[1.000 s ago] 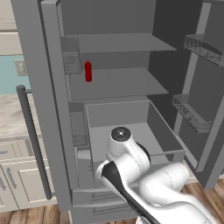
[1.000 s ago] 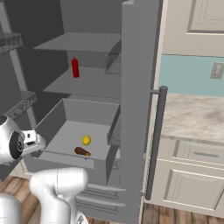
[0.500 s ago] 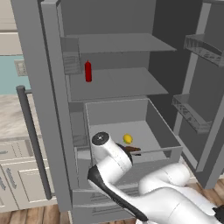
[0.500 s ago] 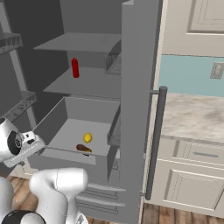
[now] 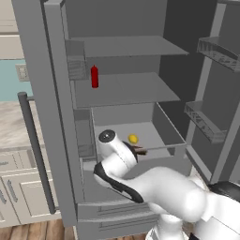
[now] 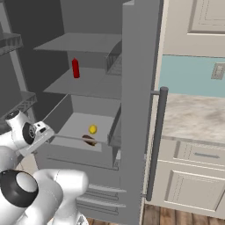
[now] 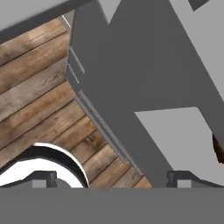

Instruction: Place the sweet potato and lemon inside the fridge drawer. Close the drawer after placing the vegetables.

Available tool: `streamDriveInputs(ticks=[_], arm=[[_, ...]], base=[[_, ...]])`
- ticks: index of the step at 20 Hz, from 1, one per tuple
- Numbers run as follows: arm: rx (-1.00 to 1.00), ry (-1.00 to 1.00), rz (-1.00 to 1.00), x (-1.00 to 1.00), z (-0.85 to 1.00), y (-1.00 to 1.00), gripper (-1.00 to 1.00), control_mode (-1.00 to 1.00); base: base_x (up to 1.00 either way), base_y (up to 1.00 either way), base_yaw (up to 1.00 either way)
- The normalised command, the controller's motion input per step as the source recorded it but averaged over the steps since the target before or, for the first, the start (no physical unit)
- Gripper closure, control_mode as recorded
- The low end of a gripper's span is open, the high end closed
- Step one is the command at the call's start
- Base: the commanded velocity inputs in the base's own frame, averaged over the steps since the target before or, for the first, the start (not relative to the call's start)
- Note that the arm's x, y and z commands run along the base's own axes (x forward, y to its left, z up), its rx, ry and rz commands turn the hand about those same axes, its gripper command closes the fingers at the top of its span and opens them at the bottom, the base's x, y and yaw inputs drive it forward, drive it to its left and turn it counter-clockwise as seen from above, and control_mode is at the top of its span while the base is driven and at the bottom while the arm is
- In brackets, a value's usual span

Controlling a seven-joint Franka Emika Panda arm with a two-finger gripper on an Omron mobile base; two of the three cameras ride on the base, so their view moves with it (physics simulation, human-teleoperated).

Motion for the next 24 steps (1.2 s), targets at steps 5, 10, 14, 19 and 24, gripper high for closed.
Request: streamDriveInputs(ticks=[5, 10, 14, 19, 24], arm=[[0.00, -0.11, 0.09, 0.62, -0.16, -0.37, -1.00, -1.00], [0.02, -0.13, 0.07, 0.52, -0.16, -0.36, -1.00, -1.00], [0.03, -0.11, 0.06, 0.55, -0.05, -0.22, -1.00, -1.00], [0.03, -0.03, 0.04, 0.68, 0.00, -0.04, -1.00, -1.00], [0.01, 0.00, 0.03, 0.67, 0.00, 0.00, -1.00, -1.00]], base=[[0.00, 0.00, 0.00], [0.00, 0.00, 0.00], [0.00, 0.00, 0.00], [0.00, 0.00, 0.00], [0.00, 0.00, 0.00]])
